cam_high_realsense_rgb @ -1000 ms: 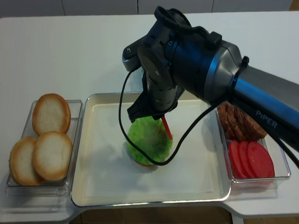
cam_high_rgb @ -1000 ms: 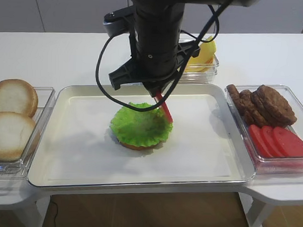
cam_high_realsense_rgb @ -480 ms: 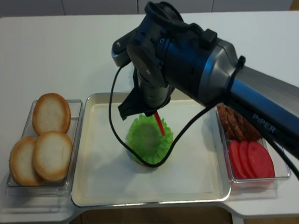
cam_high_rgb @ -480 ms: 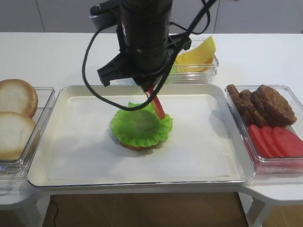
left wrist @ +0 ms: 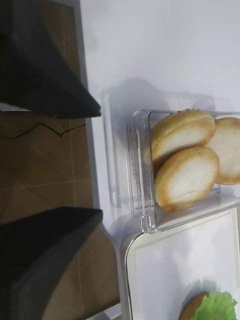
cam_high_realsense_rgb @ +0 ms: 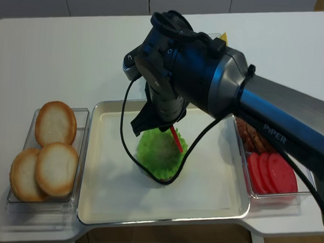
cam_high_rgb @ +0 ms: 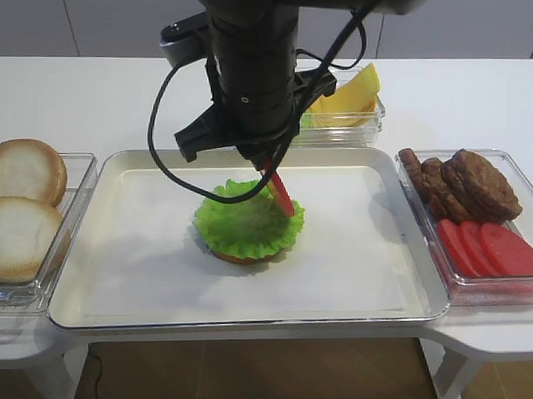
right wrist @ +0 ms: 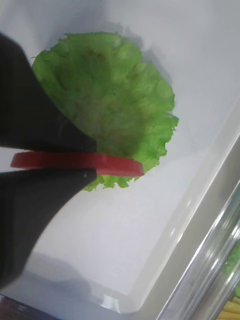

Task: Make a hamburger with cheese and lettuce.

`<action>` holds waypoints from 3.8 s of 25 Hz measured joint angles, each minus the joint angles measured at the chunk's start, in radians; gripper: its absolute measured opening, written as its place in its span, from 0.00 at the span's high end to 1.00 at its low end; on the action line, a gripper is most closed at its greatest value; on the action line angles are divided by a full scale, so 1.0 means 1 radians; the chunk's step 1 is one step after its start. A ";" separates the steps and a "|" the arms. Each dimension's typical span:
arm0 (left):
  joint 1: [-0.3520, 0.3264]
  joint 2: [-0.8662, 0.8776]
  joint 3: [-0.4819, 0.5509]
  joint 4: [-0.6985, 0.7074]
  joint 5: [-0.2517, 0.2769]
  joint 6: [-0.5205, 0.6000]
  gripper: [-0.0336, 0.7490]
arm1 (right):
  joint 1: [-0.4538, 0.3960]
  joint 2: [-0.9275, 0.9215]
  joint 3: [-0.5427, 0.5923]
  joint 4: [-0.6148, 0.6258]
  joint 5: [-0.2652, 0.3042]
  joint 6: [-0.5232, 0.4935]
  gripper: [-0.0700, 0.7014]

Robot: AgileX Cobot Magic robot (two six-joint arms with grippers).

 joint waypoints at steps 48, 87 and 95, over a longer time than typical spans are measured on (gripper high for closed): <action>0.000 0.000 0.000 0.000 0.000 0.000 0.42 | 0.000 0.000 0.000 0.071 -0.020 -0.002 0.16; 0.000 0.000 0.000 0.000 0.000 0.000 0.42 | -0.752 -0.518 0.435 0.354 0.057 -0.287 0.25; 0.000 0.000 0.000 0.000 0.000 0.000 0.42 | -0.753 -0.879 0.719 0.363 0.013 -0.288 0.25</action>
